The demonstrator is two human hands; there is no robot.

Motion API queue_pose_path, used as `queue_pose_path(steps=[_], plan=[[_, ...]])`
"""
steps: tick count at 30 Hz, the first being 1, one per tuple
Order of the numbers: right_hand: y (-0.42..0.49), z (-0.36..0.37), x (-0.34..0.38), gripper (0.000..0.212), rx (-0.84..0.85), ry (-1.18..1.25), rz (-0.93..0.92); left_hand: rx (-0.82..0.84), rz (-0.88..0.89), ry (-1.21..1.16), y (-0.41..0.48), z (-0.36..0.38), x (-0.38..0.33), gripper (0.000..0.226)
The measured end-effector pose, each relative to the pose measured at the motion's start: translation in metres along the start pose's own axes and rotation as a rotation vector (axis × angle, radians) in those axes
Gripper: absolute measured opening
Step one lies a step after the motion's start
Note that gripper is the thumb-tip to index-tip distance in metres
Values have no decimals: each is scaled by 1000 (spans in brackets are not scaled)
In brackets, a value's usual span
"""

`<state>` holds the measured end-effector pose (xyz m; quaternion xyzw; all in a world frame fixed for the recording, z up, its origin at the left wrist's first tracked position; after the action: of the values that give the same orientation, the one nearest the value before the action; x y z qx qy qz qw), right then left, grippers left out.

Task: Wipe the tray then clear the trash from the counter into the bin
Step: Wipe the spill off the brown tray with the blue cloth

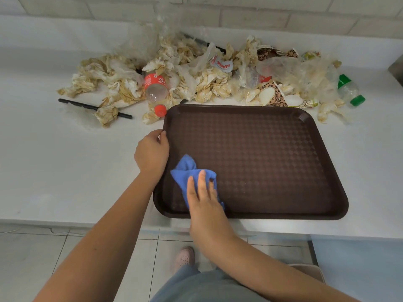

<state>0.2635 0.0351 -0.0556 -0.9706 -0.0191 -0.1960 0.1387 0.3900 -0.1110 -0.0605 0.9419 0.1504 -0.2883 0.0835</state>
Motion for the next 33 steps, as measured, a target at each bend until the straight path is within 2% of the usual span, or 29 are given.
queue_pose_path(steps=[2,4,9,11,14,17,21,26,29,33], plan=[[10,-6,9,76,129,-24,-148,4,-10,-36,0,-1,0,28],[18,-22,-1,72,276,-57,-209,12,-4,-53,1,-2,1,28],[23,-30,-20,65,271,-209,-607,78,32,-79,5,0,1,28],[27,-20,-19,62,306,-219,-671,109,28,-83,8,0,1,29],[33,-11,-10,58,245,-226,-656,217,8,-150,13,2,1,31],[38,2,3,61,164,-188,-552,336,4,-227,16,4,0,32],[55,1,21,60,37,-181,-450,373,-31,-304,19,6,5,31],[81,-10,18,60,14,-144,-372,407,-64,-338,20,10,6,28],[97,-20,13,63,87,-105,-359,424,-36,-321,17,10,4,23],[117,-33,10,65,174,-118,-363,439,-10,-321,14,9,4,28]])
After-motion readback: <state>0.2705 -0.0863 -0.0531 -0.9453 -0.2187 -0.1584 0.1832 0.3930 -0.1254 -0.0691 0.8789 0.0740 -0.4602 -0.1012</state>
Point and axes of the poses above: each hand's wrist, its own y-axis towards the middle knuckle, its own z-axis out of the palm, x = y × z, the point moved 7 cm from there along y, towards the middle knuckle, and after that the axes turned 7 degrees about y, right-handed, at the moved point
